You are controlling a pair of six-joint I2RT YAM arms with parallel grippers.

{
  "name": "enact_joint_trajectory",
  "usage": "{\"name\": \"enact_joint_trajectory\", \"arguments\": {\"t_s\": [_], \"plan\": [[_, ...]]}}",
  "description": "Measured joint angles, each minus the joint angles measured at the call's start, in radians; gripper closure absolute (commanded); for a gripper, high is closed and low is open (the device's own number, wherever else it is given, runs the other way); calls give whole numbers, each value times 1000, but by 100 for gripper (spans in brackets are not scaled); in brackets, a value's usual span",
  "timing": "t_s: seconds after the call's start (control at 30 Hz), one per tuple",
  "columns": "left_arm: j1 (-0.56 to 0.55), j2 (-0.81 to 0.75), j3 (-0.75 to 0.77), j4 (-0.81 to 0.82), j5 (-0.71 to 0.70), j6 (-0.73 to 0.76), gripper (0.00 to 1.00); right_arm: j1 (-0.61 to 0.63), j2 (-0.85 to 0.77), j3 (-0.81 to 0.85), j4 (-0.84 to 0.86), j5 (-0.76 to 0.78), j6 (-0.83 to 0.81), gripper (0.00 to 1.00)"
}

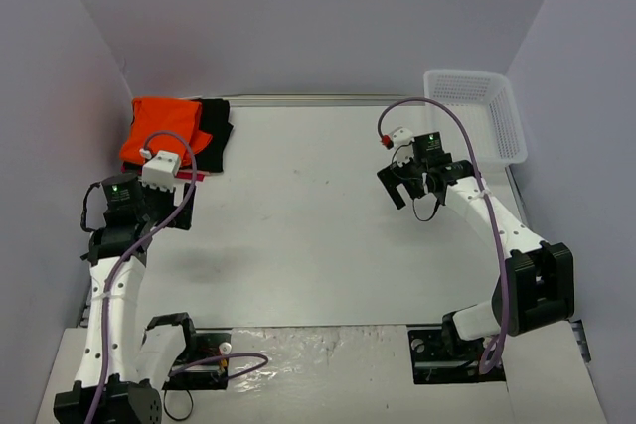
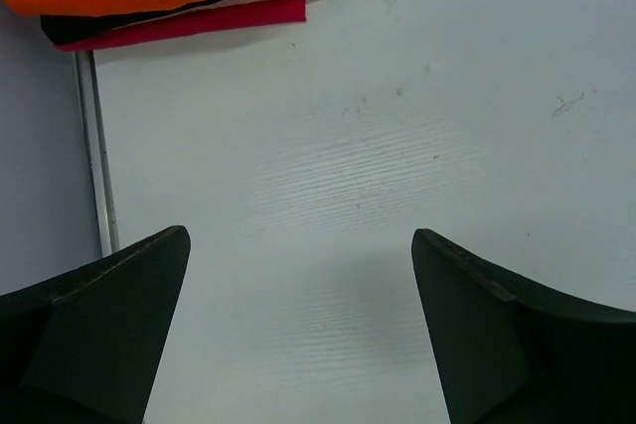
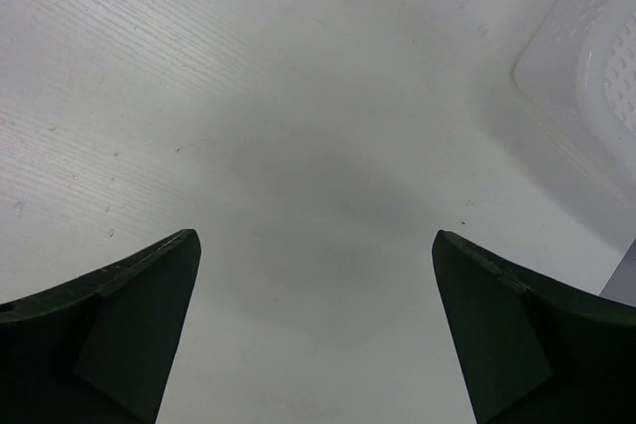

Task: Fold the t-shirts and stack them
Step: Put the neatly folded tshirt into the corner of the board with the left arm

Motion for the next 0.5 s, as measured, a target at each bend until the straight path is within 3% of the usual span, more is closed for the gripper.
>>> {"name": "enact_joint_trajectory", "arguments": {"t_s": [0.5], "plan": [[0,-14,-26,15,5,0,6,0,-4,-4,13,27,8,0]]}}
